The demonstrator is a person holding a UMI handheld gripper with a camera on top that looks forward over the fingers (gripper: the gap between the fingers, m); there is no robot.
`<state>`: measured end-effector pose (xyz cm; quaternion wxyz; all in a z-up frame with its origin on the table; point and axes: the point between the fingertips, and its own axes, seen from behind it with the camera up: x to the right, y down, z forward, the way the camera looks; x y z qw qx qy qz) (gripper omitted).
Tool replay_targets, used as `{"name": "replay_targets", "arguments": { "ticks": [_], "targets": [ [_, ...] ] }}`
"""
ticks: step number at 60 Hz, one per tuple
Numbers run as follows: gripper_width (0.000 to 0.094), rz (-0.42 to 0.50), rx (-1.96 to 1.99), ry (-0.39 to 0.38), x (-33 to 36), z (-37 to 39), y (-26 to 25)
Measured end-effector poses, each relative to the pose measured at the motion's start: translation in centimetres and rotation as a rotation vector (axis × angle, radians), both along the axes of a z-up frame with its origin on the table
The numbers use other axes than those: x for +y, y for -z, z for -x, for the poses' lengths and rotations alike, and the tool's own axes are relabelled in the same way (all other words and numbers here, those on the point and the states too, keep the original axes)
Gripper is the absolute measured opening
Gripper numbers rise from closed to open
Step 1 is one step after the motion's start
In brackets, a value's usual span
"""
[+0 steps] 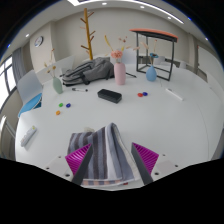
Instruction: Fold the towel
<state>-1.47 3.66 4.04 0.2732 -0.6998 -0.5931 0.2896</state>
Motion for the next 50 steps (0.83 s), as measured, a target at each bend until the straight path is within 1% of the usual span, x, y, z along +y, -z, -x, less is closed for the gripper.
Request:
{"name": "replay_targets", "arguments": {
  "ticks": [1,4,7,15,23,29,35,40,42,45,50],
  "targets": [
    [0.0826,-0.003,0.005,-0.006,-0.2,-0.3,-0.7],
    [0.0845,-0.015,0.011,-0.009,-0.4,-1.7,-3.4],
    [0.0842,-0.039,0.019,-0.02,-0.6,-3.7,-6.6],
    [0.0847,-0.094,0.076,-0.01,-1.1,-10.7,-17.0],
    [0.0844,-0.098,0.092,0.0,-2.7,-17.4,-22.9],
    [0.0845,-0.122,0.104,0.008,-3.3,-20.3,-24.9],
    [0.0842,-0.147,0.114,0.018,-3.8,-21.4,-25.1],
    [0.0848,-0.121,0.105,0.024,-4.2,-21.7,-24.4],
    [0.085,-0.123,0.097,0.027,-4.1,-21.8,-24.0],
    [0.085,-0.133,0.082,0.019,-4.0,-22.0,-23.4],
    [0.0851,-0.107,0.069,0.01,-4.4,-22.0,-22.6]
  ]
}}
